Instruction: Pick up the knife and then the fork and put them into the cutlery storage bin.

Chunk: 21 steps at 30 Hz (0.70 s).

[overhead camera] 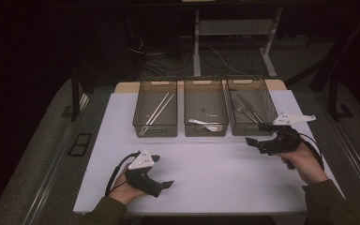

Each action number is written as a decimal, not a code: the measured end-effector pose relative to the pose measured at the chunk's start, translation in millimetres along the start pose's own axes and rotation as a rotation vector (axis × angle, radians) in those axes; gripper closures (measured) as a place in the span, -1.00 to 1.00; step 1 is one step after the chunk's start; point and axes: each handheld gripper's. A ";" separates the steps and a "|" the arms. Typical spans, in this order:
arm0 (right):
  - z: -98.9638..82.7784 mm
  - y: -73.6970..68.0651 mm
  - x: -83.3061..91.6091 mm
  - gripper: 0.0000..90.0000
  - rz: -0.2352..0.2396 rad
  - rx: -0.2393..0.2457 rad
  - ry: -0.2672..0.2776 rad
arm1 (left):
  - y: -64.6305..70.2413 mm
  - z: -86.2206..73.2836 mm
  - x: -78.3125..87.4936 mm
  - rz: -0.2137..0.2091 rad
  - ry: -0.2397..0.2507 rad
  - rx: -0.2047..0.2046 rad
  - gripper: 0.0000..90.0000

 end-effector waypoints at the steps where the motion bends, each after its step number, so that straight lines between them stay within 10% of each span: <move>1: -2.6 -2.3 0.1 -0.55 0.003 0.002 0.004 | 0.2 0.1 0.1 -0.001 0.001 -0.002 -1.00; 21: -63.7 -37.4 9.6 -0.61 0.076 -0.015 0.022 | 2.1 0.9 1.5 0.005 -0.003 -0.011 -1.00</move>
Point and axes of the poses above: each handheld gripper's, and its own axes: x roughly backward along the jaws, z roughly out of its top, y roughly to its right, and after that the axes turned 8 degrees about -z, right-handed
